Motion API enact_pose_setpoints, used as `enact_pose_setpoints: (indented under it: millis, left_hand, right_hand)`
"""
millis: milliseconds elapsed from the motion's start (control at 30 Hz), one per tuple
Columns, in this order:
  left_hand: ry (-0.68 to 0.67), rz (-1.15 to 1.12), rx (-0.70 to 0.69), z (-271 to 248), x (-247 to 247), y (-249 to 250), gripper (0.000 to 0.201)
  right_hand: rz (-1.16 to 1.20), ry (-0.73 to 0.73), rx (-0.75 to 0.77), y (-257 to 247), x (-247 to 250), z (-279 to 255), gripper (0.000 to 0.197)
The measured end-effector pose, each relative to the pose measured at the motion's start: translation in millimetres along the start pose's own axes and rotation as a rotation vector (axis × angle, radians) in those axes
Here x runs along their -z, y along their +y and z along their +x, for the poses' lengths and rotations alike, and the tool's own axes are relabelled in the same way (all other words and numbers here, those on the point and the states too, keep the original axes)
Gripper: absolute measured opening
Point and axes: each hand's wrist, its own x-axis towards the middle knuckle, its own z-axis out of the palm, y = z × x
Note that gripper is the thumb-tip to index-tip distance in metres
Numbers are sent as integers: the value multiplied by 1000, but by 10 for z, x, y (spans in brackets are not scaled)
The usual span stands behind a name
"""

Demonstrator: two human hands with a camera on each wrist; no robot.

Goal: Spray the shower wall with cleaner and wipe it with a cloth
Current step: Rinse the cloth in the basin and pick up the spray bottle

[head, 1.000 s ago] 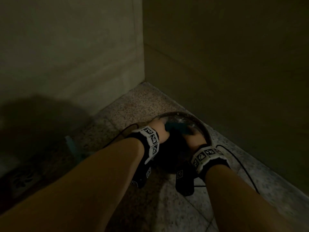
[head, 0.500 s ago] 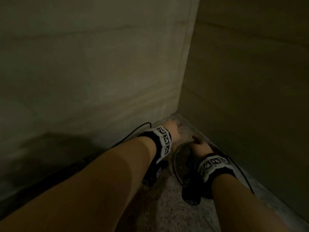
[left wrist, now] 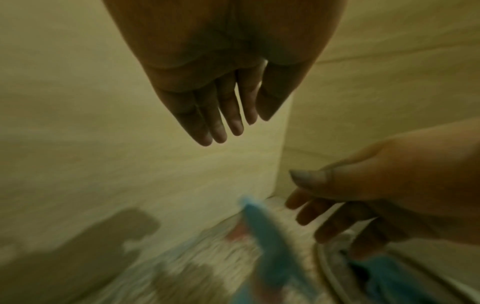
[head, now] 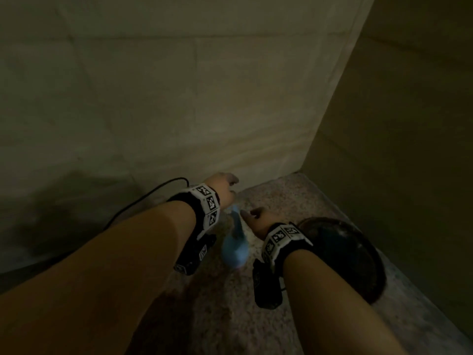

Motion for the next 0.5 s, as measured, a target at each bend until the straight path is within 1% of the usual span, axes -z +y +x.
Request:
enact_pose_setpoints:
  millis: [67,167,233,367,500]
  left_hand:
    - [16,-6,55,-10,-40,-200,46]
    - [3,-19,98,-1,-119,-417,45]
    - [-10,-10,117,9,-164,-531,45]
    - [-57,-6,141,24,-215,-633,46]
    - [-41,18,125,38,-254,-594,46]
  right_hand:
    - [4,-19,3,-52,-187,54,65]
    - [-110,25,19,-96,-390,150,52]
    - [-120,75,14,-111,-465,195,46]
    - [-148,142,59,-50,-480,232,32]
    - [-123,200,95,74,-423,210,31]
